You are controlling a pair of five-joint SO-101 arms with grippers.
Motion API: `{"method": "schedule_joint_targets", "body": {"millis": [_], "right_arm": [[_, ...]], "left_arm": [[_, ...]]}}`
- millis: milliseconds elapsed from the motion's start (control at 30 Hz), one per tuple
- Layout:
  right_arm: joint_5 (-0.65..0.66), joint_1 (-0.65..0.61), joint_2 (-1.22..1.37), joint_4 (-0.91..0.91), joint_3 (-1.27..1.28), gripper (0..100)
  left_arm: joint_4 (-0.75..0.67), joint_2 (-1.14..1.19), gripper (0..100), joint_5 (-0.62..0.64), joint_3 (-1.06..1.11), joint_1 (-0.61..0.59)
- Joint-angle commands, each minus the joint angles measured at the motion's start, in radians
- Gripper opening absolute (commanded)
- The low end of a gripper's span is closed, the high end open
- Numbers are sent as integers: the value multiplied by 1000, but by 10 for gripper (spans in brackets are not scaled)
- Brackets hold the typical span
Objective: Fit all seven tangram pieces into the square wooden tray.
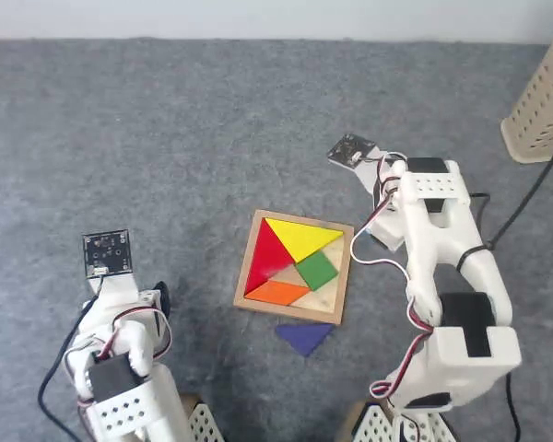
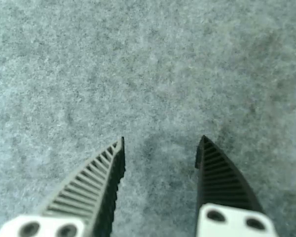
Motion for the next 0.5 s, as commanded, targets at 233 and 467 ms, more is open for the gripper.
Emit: {"method": "schedule_joint_targets", "body": {"millis": [233,467], "right_arm": [[-18,-30,-61,-94,12,276],[83,-30,53,-159,11,292]], "left_arm": [[3,-12,225,9,-19,0],[3,-12,225,9,-19,0]]}}
